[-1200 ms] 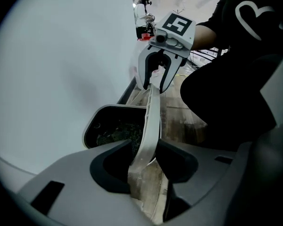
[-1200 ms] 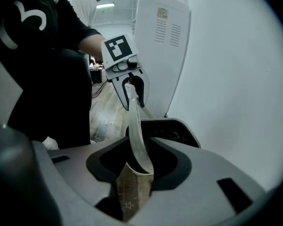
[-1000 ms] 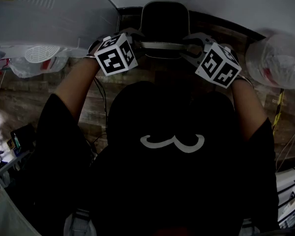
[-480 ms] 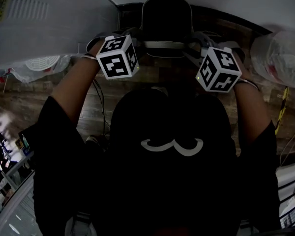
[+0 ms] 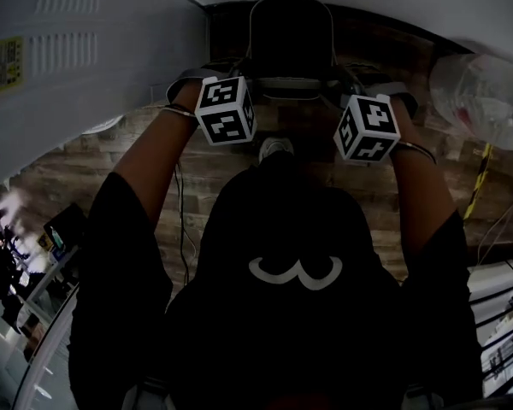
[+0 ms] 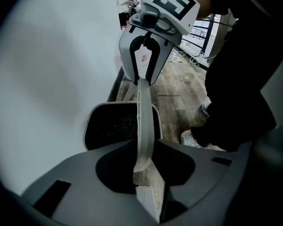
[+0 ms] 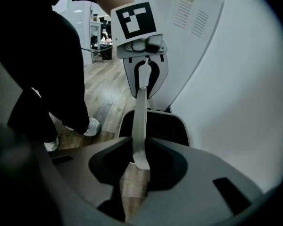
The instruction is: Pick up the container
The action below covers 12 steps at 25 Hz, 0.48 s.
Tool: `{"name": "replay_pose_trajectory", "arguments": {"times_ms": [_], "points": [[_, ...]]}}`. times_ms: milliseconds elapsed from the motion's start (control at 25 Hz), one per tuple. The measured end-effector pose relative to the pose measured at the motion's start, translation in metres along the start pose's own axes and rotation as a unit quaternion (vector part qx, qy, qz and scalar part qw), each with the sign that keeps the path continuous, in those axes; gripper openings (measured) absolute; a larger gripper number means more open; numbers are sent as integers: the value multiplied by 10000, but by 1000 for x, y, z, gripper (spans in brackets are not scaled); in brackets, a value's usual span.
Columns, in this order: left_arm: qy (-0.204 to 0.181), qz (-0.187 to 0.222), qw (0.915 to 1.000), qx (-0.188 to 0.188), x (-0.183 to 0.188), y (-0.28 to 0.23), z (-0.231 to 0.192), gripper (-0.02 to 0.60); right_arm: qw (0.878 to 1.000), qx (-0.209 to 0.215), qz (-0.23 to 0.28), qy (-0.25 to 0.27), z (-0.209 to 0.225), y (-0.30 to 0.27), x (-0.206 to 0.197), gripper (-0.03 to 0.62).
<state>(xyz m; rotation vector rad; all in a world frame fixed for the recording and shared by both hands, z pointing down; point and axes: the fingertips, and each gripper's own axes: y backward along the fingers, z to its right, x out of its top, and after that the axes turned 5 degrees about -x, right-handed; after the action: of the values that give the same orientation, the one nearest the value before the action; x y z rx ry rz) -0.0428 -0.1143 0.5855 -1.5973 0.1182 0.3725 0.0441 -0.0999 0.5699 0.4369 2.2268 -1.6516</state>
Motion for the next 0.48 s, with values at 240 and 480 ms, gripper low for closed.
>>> {"name": "replay_pose_trajectory", "arguments": {"times_ms": [240, 480], "points": [[113, -71, 9998, -163, 1, 4, -10, 104, 9989, 283, -374, -83, 10, 2, -2, 95], [339, 72, 9984, -454, 12, 19, -22, 99, 9967, 411, -701, -74, 32, 10, -5, 89]]}}
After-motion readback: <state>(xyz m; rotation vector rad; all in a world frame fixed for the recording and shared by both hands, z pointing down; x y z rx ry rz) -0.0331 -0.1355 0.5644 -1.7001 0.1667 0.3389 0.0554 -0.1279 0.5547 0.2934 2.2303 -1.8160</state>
